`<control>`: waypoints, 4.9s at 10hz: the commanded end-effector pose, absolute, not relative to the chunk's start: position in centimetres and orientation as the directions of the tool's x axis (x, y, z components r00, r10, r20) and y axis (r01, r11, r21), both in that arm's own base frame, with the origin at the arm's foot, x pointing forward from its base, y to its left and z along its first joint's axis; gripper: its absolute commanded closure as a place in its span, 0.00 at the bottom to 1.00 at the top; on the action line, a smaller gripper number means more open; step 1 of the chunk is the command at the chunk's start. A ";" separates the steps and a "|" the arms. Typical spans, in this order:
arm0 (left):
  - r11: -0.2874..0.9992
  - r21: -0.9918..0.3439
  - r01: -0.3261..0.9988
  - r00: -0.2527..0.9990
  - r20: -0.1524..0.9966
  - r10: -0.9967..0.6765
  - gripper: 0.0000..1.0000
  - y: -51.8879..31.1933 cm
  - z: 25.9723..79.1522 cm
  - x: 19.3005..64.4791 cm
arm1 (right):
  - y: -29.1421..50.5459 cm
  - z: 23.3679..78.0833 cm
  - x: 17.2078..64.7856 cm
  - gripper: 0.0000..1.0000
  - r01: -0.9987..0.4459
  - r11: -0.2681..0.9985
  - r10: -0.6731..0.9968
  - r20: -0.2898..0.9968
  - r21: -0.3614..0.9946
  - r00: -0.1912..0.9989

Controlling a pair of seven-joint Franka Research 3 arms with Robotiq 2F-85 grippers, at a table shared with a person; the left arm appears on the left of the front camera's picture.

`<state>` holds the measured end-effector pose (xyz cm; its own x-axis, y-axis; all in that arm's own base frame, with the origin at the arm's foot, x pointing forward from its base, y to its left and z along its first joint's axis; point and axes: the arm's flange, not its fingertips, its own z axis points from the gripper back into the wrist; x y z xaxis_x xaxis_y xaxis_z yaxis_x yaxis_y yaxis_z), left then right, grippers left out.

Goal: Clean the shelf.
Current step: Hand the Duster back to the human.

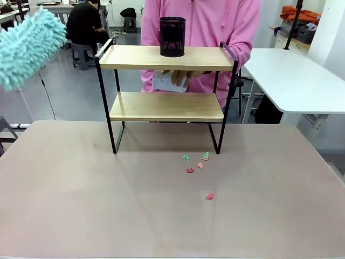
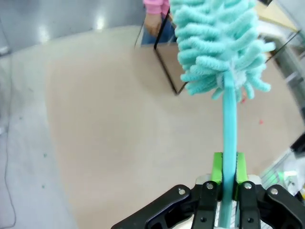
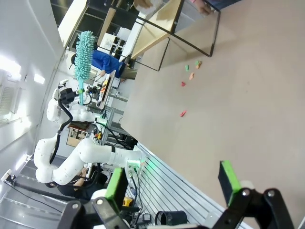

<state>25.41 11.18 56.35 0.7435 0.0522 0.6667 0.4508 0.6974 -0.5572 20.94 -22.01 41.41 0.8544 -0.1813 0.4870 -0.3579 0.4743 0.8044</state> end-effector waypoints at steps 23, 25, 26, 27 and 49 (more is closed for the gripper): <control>-0.219 -0.629 0.746 0.047 0.377 -0.925 0.88 -17.6 56.9 30.5 | 18.0 53.3 24.3 0.00 -0.845 -0.056 0.618 0.683 0.532 0.389; -0.198 -0.637 0.745 0.044 0.343 -0.938 0.88 -18.2 56.3 30.5 | 19.1 53.3 24.1 0.00 -0.832 -0.045 0.677 0.629 0.554 0.383; -0.184 -0.637 0.749 0.045 0.325 -0.945 0.88 -18.6 56.1 30.6 | 19.5 53.5 24.1 0.00 -0.823 -0.039 0.706 0.598 0.567 0.378; -0.185 -0.633 0.752 0.037 0.321 -0.946 0.88 -19.1 56.1 30.6 | 19.9 53.3 24.1 0.00 -0.820 -0.026 0.734 0.567 0.572 0.373; -0.126 -0.619 0.775 0.100 0.318 -0.943 0.55 -20.8 55.6 30.6 | 20.9 50.8 23.1 1.00 -0.812 -0.032 0.809 0.493 0.583 0.322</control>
